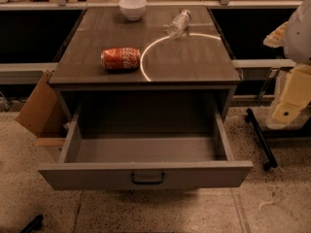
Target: Place coke can into top drawer
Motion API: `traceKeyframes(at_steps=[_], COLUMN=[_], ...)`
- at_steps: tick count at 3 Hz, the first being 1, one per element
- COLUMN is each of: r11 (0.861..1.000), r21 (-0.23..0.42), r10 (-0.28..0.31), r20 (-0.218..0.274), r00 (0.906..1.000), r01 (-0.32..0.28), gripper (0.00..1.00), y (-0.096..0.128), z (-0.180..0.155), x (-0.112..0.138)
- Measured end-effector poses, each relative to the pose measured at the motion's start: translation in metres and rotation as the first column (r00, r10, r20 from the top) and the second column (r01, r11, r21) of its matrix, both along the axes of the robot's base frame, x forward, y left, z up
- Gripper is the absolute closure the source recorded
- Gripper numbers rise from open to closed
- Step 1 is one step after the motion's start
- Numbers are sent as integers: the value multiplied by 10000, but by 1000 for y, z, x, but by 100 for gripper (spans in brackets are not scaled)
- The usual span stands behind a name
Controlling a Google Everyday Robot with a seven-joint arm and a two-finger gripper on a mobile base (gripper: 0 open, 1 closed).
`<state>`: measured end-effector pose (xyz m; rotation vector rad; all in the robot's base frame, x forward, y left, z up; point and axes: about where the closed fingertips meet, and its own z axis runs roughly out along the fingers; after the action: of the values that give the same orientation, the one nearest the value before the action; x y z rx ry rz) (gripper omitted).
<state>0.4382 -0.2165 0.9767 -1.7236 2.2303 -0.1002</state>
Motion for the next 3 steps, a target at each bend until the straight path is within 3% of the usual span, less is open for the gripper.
traceKeyframes(at_steps=[1, 2, 3], r11=[10000, 9974, 9762], r21=[1, 542, 1409], r10=[1, 449, 1563], r20=[1, 347, 694], r00=[10000, 9984, 9853], r01=[-1, -467, -1648], gripper=[0, 0, 0], y=[0, 32, 101], z=[0, 3, 2], x=[0, 33, 92])
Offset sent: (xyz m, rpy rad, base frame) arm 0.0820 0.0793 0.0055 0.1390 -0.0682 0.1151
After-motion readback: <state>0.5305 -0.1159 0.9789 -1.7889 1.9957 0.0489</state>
